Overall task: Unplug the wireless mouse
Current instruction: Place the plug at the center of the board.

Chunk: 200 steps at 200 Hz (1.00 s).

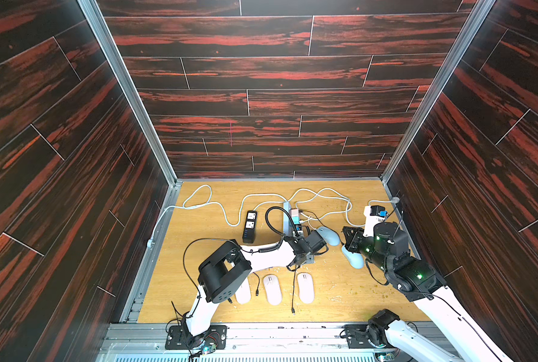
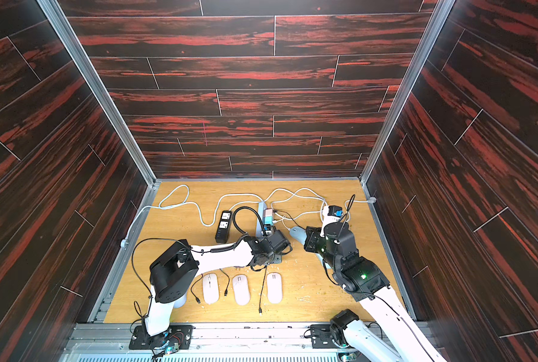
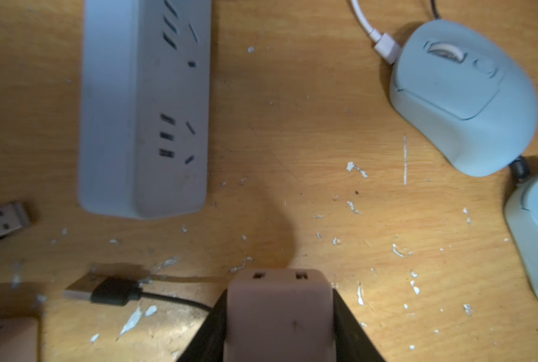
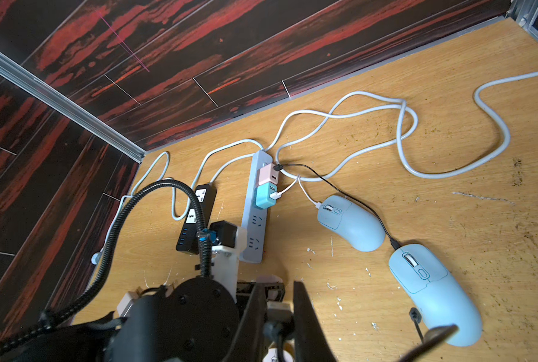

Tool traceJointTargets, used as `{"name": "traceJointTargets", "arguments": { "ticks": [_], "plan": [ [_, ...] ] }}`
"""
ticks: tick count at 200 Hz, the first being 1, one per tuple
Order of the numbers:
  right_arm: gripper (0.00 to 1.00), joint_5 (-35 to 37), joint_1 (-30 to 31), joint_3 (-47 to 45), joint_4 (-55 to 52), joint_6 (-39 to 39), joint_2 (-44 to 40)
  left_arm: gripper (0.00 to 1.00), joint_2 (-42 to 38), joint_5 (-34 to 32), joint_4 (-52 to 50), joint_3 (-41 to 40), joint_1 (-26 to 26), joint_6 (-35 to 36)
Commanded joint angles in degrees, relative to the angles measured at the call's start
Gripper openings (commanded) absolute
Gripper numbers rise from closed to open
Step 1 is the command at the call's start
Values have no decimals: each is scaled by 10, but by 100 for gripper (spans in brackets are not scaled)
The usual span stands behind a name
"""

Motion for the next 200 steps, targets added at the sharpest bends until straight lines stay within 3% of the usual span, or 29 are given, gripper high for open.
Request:
{"name": "traceJointTargets", "arguments": {
  "ticks": [1,64,96,131,164,183,200],
  "plan": [
    [0,9,2,-4,-4,-5,-1,15,3,5,-25,13,-3,-7],
    [0,2,2,-6,6,-4,12,55,-1,31,-15,-2,-3,-14],
    [0,0,3,-7,6,-4,14,66,-3,29,-11,-3,-4,-13],
    [0,1,2,-4,-1,-6,14,70,-31,8,2,-12,-3,6],
    [0,6,2,3,-8,-8,14,82,-121,-43,87,-60,-3,95],
    [0,-2,2,8,-7,-4,19,93,-192,-57,162,-110,-3,181],
    [0,-21,2,14,-3,-3,31,95,-247,-42,248,-167,-3,271]
  ]
}}
